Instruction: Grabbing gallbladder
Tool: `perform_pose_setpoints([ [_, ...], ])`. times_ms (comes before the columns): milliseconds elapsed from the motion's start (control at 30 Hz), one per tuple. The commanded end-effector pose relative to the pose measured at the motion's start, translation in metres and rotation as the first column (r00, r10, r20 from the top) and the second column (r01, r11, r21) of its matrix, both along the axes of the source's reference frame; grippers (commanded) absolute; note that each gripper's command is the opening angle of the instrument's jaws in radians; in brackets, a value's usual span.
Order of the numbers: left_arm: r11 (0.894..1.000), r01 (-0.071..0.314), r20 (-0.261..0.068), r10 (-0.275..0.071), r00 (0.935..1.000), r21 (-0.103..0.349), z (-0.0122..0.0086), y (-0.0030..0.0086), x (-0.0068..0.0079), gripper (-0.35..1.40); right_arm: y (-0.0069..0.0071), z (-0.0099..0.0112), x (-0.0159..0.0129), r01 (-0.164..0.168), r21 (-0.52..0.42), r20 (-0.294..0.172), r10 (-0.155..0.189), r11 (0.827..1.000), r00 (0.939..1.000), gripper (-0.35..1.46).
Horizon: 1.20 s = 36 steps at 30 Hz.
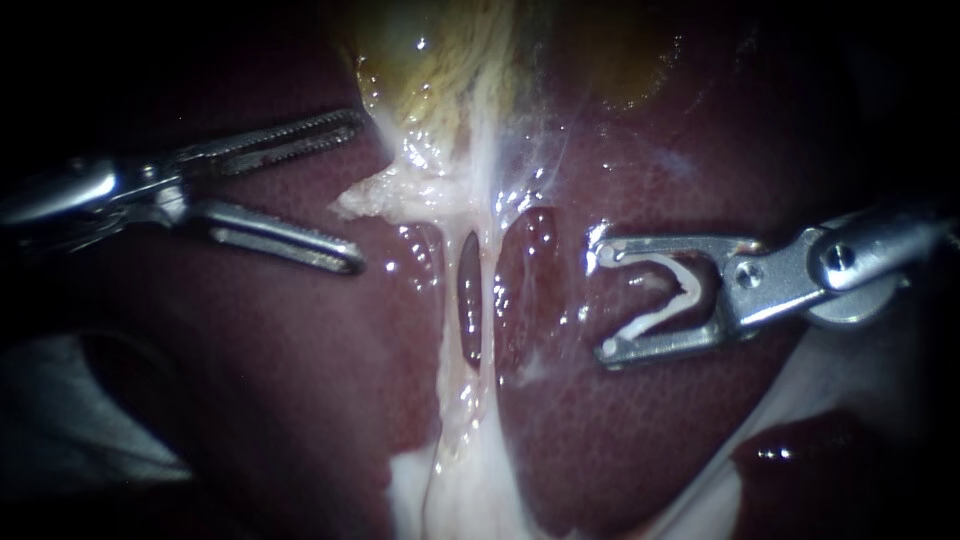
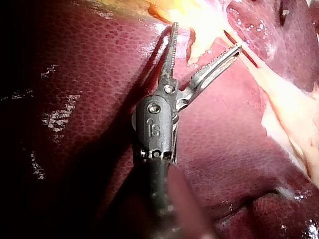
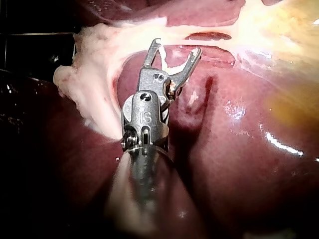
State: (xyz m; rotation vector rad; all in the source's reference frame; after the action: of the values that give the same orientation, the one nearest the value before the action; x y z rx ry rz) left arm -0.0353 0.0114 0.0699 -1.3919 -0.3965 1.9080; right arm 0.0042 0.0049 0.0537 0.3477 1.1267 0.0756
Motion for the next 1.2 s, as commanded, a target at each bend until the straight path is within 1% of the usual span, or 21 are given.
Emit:
perform_pose_setpoints([
  [33,1.000,0.006,-0.004,-0.006,1.0000,0.017,0.0002,-0.0003,0.0000,0.58,0.0000,0.0000,0.0000,0.000,0.000,0.000,0.000,1.000,1.0000,0.50],
  [100,0.999,0.012,-0.015,-0.012,0.9998,0.049,0.0005,-0.0007,-0.0001,0.44,0.0000,0.0000,0.0000,0.000,0.000,0.000,0.000,1.000,1.0000,0.50],
  [200,0.996,0.018,-0.033,-0.016,0.9993,0.082,0.0008,-0.0015,-0.0002,0.34,0.0000,0.0000,0.0000,0.000,0.000,0.000,0.000,1.000,1.0000,0.50],
  [233,0.996,0.023,-0.037,-0.019,0.9991,0.086,0.0008,-0.0017,-0.0002,0.32,0.0000,0.0000,0.0000,0.000,0.000,0.000,0.000,1.000,1.0000,0.50],
  [300,0.995,0.018,-0.035,-0.014,0.9993,0.093,0.0007,-0.0019,-0.0003,0.27,0.0000,0.0000,0.0000,0.000,0.000,0.000,0.000,1.000,1.0000,0.50],
  [400,0.994,0.025,-0.038,-0.021,0.9991,0.110,0.0003,-0.0023,-0.0004,0.19,0.0000,0.0000,0.0000,0.000,0.000,0.000,0.000,1.000,1.0000,0.50],
  [500,0.991,0.032,-0.040,-0.027,0.9988,0.127,0.0001,-0.0025,-0.0005,0.00,0.0000,0.0000,0.0000,0.000,0.000,0.000,0.000,1.000,1.0000,0.50],
  [533,0.990,0.036,-0.040,-0.031,0.9987,0.138,0.0000,-0.0025,-0.0004,-0.13,0.0000,0.0000,0.0000,0.000,0.000,0.000,0.000,1.000,1.0000,0.50],
  [567,0.990,0.036,-0.039,-0.031,0.9987,0.138,-0.0001,-0.0025,-0.0003,-0.26,0.0000,0.0000,0.0000,0.000,0.000,0.000,0.000,1.000,1.0000,0.50],
  [600,0.988,0.038,-0.041,-0.033,0.9986,0.150,-0.0001,-0.0025,-0.0002,-0.35,0.0000,0.0000,0.0000,0.000,0.000,0.000,0.000,1.000,1.0000,0.50],
  [633,0.986,0.042,-0.040,-0.036,0.9986,0.162,-0.0003,-0.0025,-0.0001,-0.35,0.0000,0.0000,0.0000,0.000,0.000,0.000,0.000,1.000,1.0000,0.50],
  [667,0.986,0.040,-0.041,-0.033,0.9986,0.163,-0.0005,-0.0024,0.0001,-0.35,0.0000,0.0000,0.0000,0.000,0.000,0.000,0.000,1.000,1.0000,0.50],
  [733,0.983,0.039,-0.050,-0.030,0.9983,0.178,-0.0009,-0.0024,0.0003,-0.35,0.0000,0.0000,0.0000,0.000,0.000,0.000,0.000,1.000,1.0000,0.50],
  [767,0.981,0.036,-0.051,-0.026,0.9984,0.192,-0.0011,-0.0024,0.0004,-0.35,0.0000,0.0000,0.0000,0.000,0.000,0.000,0.000,1.000,1.0000,0.50],
  [800,0.980,0.032,-0.051,-0.022,0.9984,0.195,-0.0014,-0.0024,0.0005,-0.35,0.0000,0.0000,0.0000,0.000,0.000,0.000,0.000,1.000,1.0000,0.50],
  [900,0.978,0.019,-0.043,-0.010,0.9990,0.209,-0.0025,-0.0024,0.0006,-0.35,0.0000,0.0000,0.0000,0.000,0.000,0.000,0.000,1.000,1.0000,0.50],
  [1000,0.974,0.012,-0.036,-0.004,0.9994,0.225,-0.0042,-0.0022,0.0007,-0.35,0.0000,0.0000,0.0000,0.000,0.000,0.000,0.000,1.000,1.0000,0.50],
  [1033,0.974,0.012,-0.035,-0.004,0.9994,0.228,-0.0048,-0.0020,0.0008,-0.35,0.0000,0.0000,0.0000,0.000,0.000,0.000,0.000,1.000,1.0000,0.50],
  [1133,0.971,0.008,-0.030,-0.001,0.9996,0.240,-0.0069,-0.0010,0.0012,-0.35,0.0000,0.0000,0.0000,0.000,0.000,0.000,0.000,1.000,1.0000,0.50],
  [1167,0.969,0.003,-0.025,0.004,0.9997,0.247,-0.0077,-0.0004,0.0016,-0.35,0.0000,0.0000,0.0000,0.000,0.000,0.000,0.000,1.000,1.0000,0.50],
  [1200,0.968,0.005,-0.026,0.001,0.9997,0.250,-0.0082,0.0002,0.0019,-0.35,0.0000,0.0000,0.0000,0.000,0.000,0.000,0.000,1.000,1.0000,0.50],
])
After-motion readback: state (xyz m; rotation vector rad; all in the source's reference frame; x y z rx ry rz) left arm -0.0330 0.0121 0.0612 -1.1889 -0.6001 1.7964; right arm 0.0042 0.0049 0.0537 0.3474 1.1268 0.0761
